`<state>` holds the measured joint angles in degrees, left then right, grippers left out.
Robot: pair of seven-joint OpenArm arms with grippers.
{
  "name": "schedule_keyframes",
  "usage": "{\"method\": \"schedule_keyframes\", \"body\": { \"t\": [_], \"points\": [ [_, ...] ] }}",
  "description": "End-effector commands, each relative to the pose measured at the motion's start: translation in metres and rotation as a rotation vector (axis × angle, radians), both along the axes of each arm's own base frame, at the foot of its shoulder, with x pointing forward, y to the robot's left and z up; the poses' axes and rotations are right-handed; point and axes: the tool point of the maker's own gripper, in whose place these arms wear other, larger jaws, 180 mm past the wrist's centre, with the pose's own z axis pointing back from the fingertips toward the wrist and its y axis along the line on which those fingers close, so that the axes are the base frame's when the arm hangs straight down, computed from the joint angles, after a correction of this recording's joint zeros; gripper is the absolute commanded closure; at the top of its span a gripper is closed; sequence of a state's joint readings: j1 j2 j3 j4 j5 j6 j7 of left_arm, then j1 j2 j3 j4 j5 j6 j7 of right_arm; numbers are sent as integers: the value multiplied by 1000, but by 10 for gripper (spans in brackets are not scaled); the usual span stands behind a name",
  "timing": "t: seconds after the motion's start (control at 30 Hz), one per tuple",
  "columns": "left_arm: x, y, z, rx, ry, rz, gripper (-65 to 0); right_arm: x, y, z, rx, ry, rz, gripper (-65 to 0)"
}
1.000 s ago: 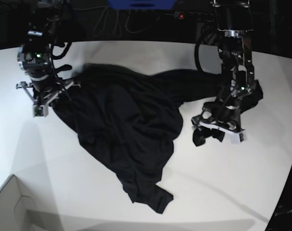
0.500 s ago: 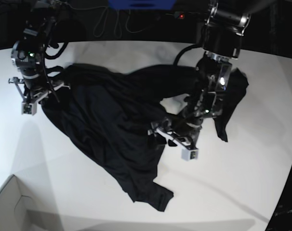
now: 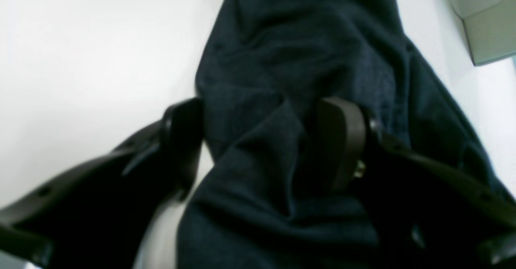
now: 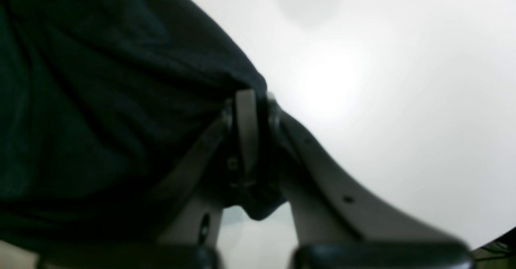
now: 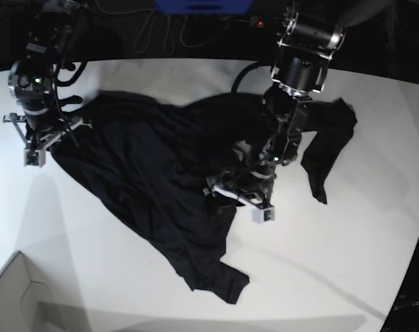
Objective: Layout the t-shirt on the table in an organized manner, then fold the t-shirt properly
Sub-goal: 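Hold the shirt with both grippers and spread it across the table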
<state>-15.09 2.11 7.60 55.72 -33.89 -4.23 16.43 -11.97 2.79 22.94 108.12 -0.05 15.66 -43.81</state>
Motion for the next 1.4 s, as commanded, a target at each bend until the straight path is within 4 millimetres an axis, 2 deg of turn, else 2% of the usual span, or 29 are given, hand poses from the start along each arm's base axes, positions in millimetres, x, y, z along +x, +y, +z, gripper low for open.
{"method": "schedule_keyframes", "body": {
  "t": [0.0, 0.03, 0.07, 0.13, 0.17, 0.2, 0.23, 0.3, 0.37, 0.5, 0.57, 0.7, 0.8, 0.83, 0.97, 1.03, 1.1, 1.2, 1.37],
  "points": [
    [7, -6, 11, -13, -18, -11, -363, 8, -5, 15, -30, -50, 14, 0],
    [8, -6, 14, -16, -24, -11, -309, 9, -5, 15, -29, -50, 16, 0],
    [9, -6, 17, -19, -31, -9, -222, 10, -5, 16, -31, -53, 16, 0],
    [10, -3, 19, -18, -36, 1, -5, 11, -6, 17, -32, -56, 16, 0],
    [11, 1, 19, -15, -37, 8, 0, 11, -7, 18, -37, -58, 17, 0],
    [15, 14, 23, -5, -51, 25, -3, 12, -10, 20, -49, -58, 20, 0],
    [17, 24, 26, -2, -62, 43, -38, 12, -13, 21, -56, -57, 21, 0],
    [24, 44, 45, -5, -110, 84, -10, 13, -15, 24, -66, -65, 25, 0],
    [21, 74, 58, 3, -154, 141, 0, 19, -18, 30, -76, -80, 27, 0],
    [16, 133, 103, 36, -280, 250, -2, 27, -19, 37, -79, -101, 27, 0],
    [6, 163, 124, 71, -332, 293, -2, 31, -21, 43, -94, -114, 31, 0],
    [-19, 212, 141, 120, -339, 369, -2, 36, -21, 47, -92, -129, 31, 0],
    [-48, 247, 134, 143, -295, 454, -2, 36, -18, 46, -79, -132, 26, 0],
    [-60, 257, 127, 149, -265, 481, -2, 36, -15, 44, -65, -134, 22, 0],
    [-106, 275, 89, 66, -144, 578, -1, 26, -14, 36, -28, -125, -19, 0],
    [-126, 276, 73, 28, -86, 592, -1, 14, -21, 28, -10, -108, -69, 0],
    [-138, 271, 63, -5, -49, 585, -1, 10, -23, 24, -7, -97, -78, 0],
    [-144, 258, 55, -48, -13, 552, -1, 12, -18, 22, -7, -85, -35, 0],
    [-141, 233, 59, -121, 22, 470, -1, 20, -15, 30, -32, -96, 23, -9]
  ]
}}
